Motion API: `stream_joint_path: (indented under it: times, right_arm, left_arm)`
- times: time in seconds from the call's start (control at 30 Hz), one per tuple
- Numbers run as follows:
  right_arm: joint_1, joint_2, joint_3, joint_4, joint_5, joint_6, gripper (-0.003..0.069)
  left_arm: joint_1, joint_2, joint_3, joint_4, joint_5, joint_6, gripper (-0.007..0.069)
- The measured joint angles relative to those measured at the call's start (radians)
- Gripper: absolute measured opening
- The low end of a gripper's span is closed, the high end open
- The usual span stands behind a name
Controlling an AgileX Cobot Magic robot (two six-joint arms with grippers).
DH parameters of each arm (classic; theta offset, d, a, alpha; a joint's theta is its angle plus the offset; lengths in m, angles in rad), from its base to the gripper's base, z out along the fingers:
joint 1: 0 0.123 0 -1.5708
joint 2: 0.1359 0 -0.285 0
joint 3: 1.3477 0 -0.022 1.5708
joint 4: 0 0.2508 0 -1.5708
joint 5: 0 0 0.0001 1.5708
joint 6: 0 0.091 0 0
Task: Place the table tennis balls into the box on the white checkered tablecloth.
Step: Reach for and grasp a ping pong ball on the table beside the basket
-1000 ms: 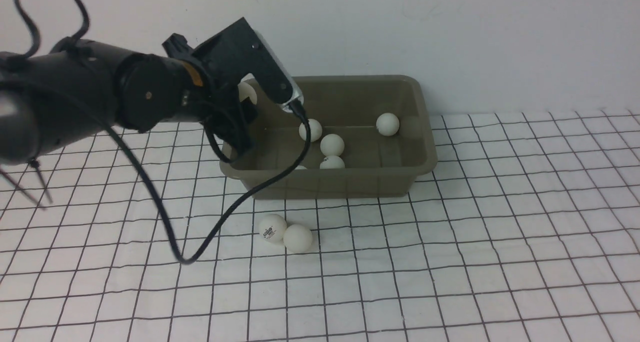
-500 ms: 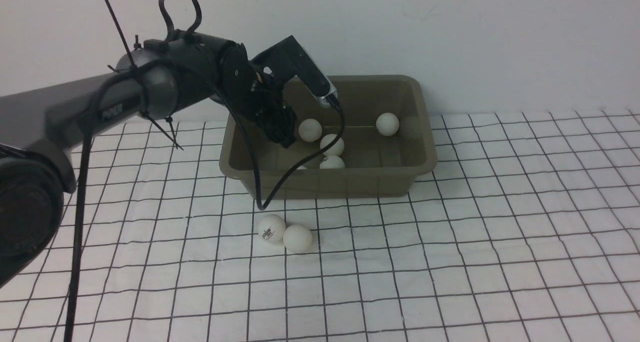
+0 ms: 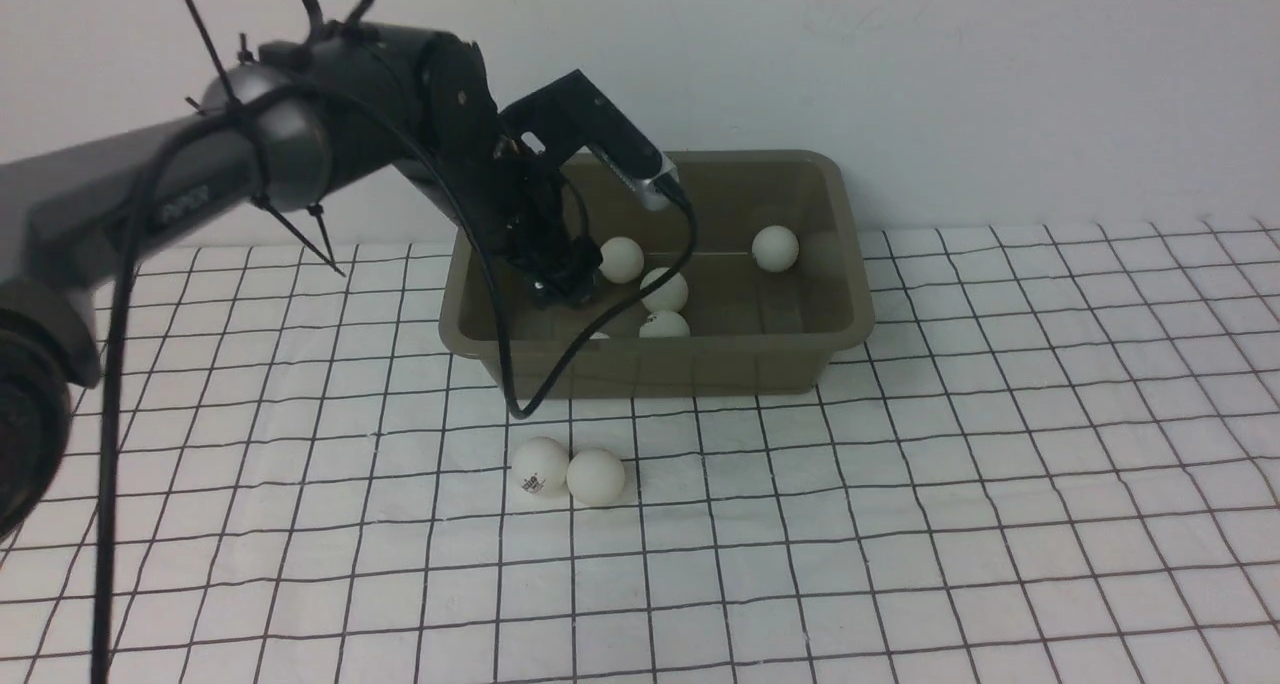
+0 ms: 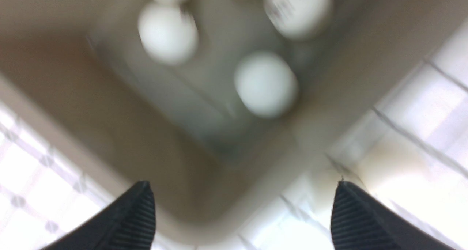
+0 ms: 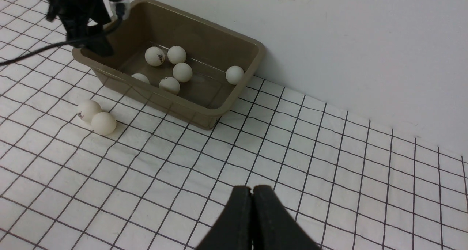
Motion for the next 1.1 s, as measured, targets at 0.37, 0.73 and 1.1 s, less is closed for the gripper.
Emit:
stream_joint_path:
  times: [0.37, 0.73, 1.1]
  right_arm:
    - [0.000, 0.000, 0.000, 0.000, 0.000, 0.000, -0.0018]
    - [0.000, 0.000, 0.000, 0.023, 0.000, 0.000, -0.0018]
    - [0.000, 0.000, 0.000, 0.045, 0.000, 0.000, -0.0018]
  left_arm:
    - [0.000, -0.089, -0.003, -0.090, 0.183, -0.021, 0.0578]
    - [-0.003, -0.047, 0.000, -0.212, 0.184, -0.055, 0.0578]
    - [-0.003, 0.042, 0.002, -0.205, 0.182, -0.083, 0.0578]
